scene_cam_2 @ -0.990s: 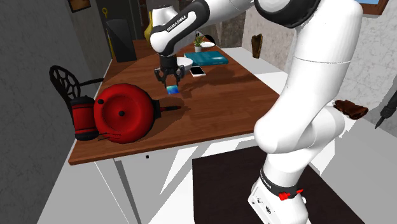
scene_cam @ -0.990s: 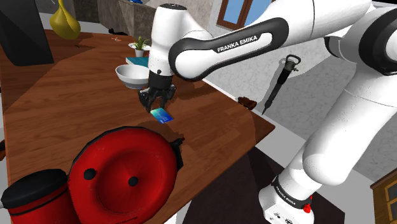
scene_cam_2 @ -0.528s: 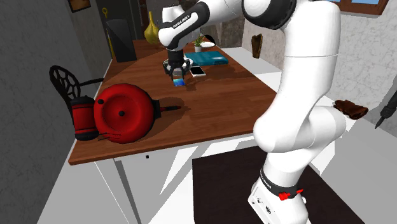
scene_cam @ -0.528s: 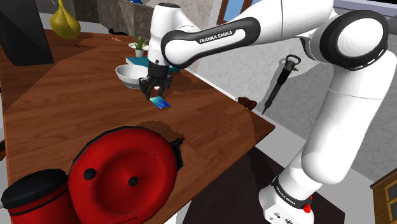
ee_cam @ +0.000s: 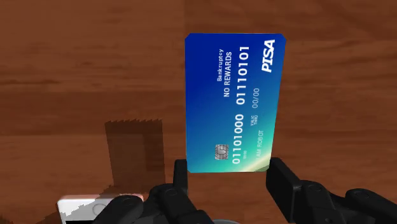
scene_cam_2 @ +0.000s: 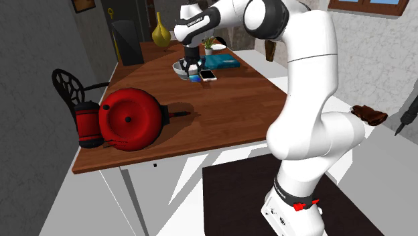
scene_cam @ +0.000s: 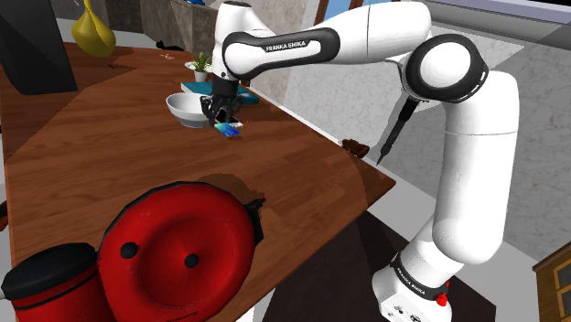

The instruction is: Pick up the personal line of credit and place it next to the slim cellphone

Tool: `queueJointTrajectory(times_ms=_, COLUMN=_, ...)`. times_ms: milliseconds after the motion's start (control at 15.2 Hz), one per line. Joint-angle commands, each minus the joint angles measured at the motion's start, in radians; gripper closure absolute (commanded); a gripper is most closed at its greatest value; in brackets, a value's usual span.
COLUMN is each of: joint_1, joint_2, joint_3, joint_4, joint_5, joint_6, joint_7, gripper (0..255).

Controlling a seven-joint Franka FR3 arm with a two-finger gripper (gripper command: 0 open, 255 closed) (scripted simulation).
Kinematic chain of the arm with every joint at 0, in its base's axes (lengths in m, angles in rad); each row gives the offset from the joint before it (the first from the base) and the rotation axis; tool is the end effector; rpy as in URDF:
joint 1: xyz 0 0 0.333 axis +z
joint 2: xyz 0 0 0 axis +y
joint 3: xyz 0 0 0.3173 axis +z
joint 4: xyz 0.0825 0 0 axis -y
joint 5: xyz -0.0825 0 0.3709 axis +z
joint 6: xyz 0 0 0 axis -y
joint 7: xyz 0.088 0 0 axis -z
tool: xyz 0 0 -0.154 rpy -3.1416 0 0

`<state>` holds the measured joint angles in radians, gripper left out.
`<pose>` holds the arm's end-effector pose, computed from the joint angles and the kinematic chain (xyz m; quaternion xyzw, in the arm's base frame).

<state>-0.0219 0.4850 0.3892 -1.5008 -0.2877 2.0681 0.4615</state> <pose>0.6688 0.1899 0.3748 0.9972 -0.0116 0.0726 0.0147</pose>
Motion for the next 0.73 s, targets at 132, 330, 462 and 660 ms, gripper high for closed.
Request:
queueJointTrajectory(times_ms=132, joint_1=0.003, joint_2=0.138, joint_3=-0.025, joint_4=0.222, joint_5=-0.017, joint_6=-0.081, joint_7=-0.064, gripper=255)
queueJointTrajectory(times_ms=330, joint_1=0.005, joint_2=0.188, joint_3=-0.034, joint_4=0.278, joint_5=-0.024, joint_6=-0.085, joint_7=-0.079, gripper=255)
queueJointTrajectory(times_ms=462, joint_1=0.004, joint_2=0.192, joint_3=-0.036, joint_4=0.258, joint_5=-0.027, joint_6=-0.062, joint_7=-0.075, gripper=255)
queueJointTrajectory(times_ms=660, joint_1=0.002, joint_2=0.202, joint_3=-0.039, joint_4=0.234, joint_5=-0.032, joint_6=-0.028, joint_7=-0.069, gripper=255)
